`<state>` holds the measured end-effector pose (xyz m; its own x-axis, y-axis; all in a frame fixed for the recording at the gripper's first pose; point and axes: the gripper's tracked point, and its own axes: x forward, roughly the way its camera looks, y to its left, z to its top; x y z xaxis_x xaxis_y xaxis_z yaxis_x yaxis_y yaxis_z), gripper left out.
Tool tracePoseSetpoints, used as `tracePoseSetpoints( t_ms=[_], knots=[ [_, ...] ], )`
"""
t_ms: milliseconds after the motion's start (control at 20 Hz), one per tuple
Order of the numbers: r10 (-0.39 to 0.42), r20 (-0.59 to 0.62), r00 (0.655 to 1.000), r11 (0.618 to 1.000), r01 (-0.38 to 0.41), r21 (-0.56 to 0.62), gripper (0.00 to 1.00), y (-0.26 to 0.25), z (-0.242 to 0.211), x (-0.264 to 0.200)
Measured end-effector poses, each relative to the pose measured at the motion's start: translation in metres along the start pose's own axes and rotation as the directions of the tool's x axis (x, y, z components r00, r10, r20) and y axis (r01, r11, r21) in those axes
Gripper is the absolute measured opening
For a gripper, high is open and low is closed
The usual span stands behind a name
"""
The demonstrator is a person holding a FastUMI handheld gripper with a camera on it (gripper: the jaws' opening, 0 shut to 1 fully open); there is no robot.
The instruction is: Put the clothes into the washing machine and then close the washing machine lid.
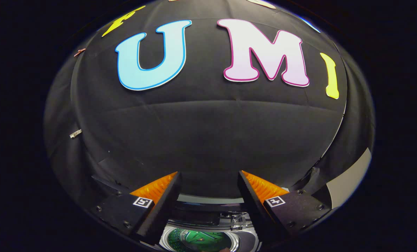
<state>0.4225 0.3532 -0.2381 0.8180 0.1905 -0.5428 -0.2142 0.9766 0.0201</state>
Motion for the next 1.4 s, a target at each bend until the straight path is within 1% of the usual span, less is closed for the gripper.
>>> tracePoseSetpoints(
  t_ms=[350,450,600,1050,1400],
  knots=[
    [0.009,0.046,0.999,1.0,-0.009,-0.003,1.0,0.002,-0.008,-0.02],
    [-0.001,0.073,0.997,1.0,0.001,-0.003,1.0,0.002,-0.012,-0.03],
    [-0.013,0.081,0.997,1.0,0.014,-0.007,1.0,0.004,-0.02,-0.044],
    [0.009,0.11,0.994,1.0,-0.006,-0.026,1.0,0.005,-0.043,-0.079],
    [0.042,0.099,0.994,0.999,-0.04,-0.027,1.0,0.007,-0.068,-0.102]
  ],
)
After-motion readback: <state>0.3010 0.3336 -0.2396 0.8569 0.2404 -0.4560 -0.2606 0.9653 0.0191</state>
